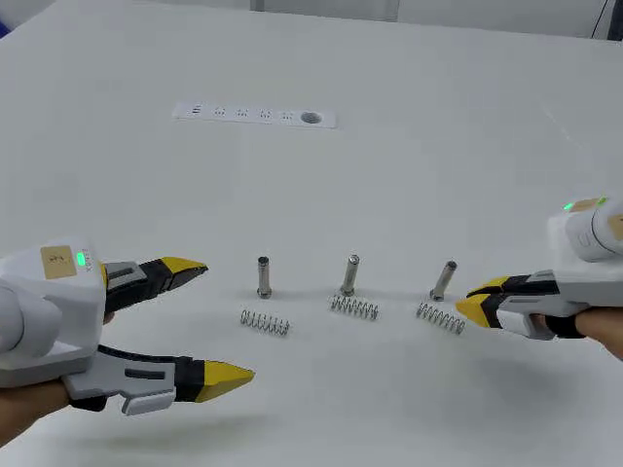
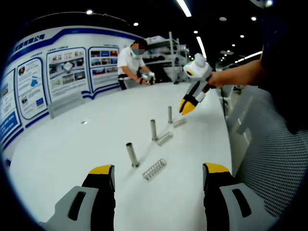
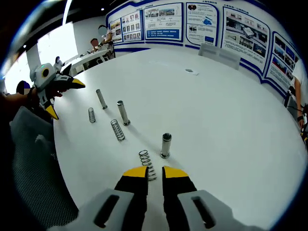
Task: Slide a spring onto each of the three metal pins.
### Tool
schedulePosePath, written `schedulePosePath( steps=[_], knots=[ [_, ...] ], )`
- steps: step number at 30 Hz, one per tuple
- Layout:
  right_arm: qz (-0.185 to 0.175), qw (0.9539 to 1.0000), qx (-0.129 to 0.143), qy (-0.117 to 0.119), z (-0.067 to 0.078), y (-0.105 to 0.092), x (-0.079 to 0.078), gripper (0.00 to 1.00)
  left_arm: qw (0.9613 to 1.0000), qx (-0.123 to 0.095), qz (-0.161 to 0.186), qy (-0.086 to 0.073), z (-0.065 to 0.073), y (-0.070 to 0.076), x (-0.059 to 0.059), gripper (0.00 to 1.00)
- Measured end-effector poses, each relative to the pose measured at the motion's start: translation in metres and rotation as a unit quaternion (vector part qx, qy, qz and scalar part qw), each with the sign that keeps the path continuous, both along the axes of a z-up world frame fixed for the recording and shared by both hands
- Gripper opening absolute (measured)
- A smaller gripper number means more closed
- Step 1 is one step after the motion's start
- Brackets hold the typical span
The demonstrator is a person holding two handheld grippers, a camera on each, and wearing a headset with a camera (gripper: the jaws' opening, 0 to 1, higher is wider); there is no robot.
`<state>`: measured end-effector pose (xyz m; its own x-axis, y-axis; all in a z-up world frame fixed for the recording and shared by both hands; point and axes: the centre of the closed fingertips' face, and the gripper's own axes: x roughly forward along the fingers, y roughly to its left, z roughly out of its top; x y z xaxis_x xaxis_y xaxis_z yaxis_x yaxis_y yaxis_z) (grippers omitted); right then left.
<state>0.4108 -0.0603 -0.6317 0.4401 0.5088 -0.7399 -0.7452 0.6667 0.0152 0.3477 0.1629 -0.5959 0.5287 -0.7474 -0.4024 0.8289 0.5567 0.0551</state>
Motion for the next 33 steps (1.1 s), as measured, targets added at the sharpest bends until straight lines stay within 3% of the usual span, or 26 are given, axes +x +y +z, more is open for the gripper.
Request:
schedulePosePath(
  steps=[13,27,33],
  knots=[
    [0.077,0.9960,-0.044,0.011,-0.020,0.003,-0.007,0.13,1.0000,0.007,0.003,0.004,-0.001,0.002,-0.003,0.75],
    [0.110,0.9912,-0.071,0.018,-0.032,0.001,-0.004,0.12,0.9999,0.008,0.008,0.004,0.000,0.001,-0.005,0.75],
    [0.114,0.9909,-0.069,0.020,-0.032,0.001,-0.004,0.11,1.0000,0.005,0.007,0.004,0.000,0.000,-0.007,0.75]
  ],
)
